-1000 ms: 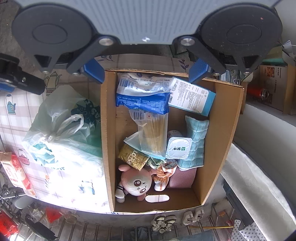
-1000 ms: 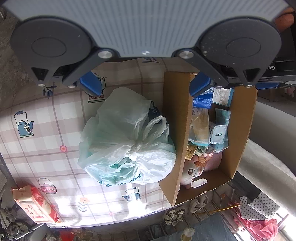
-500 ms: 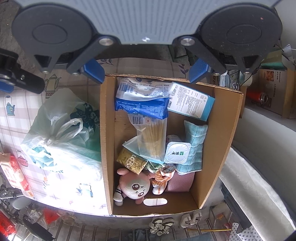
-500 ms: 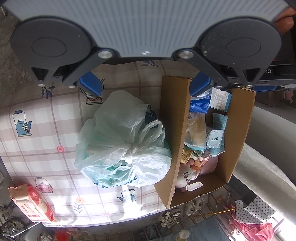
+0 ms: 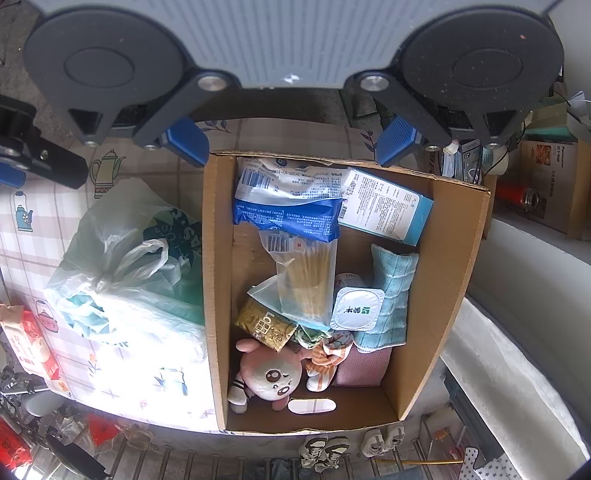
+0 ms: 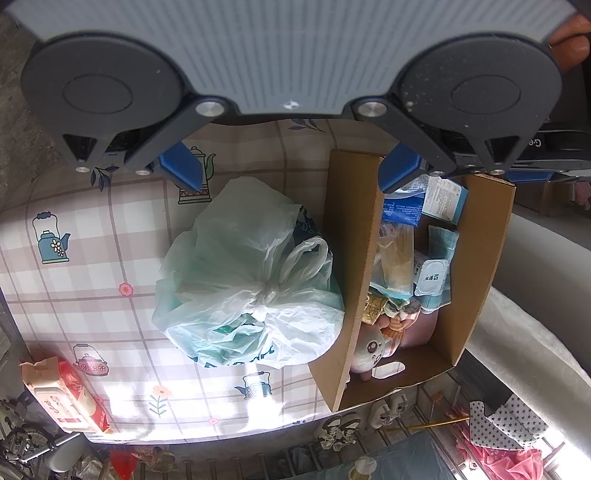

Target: Organize soft objects

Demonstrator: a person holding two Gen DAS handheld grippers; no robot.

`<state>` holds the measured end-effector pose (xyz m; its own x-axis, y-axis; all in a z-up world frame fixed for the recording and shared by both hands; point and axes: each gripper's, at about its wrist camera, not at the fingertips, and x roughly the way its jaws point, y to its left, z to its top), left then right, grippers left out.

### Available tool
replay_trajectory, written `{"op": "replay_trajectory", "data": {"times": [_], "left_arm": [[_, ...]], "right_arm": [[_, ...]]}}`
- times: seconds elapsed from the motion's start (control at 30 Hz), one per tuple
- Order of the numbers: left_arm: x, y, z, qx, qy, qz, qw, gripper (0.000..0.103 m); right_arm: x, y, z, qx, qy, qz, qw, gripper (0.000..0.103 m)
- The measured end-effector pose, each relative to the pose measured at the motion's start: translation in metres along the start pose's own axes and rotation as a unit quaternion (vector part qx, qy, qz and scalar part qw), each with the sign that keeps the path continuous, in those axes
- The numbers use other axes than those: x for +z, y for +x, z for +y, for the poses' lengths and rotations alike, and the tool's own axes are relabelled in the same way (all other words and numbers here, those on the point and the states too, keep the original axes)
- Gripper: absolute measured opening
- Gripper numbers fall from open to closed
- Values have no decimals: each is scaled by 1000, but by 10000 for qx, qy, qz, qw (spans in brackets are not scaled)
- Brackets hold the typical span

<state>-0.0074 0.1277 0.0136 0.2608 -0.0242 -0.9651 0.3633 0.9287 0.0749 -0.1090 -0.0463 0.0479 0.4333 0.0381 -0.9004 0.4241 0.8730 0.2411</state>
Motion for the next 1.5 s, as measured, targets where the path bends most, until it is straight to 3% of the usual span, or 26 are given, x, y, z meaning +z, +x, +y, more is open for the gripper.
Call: {"op": "replay_trajectory", "data": {"times": [1.5], "left_arm": [[0, 0, -4, -1, 112, -15, 9999, 98]], "right_arm": [[-3, -2, -1, -161, 36, -2, 9999, 102]]}}
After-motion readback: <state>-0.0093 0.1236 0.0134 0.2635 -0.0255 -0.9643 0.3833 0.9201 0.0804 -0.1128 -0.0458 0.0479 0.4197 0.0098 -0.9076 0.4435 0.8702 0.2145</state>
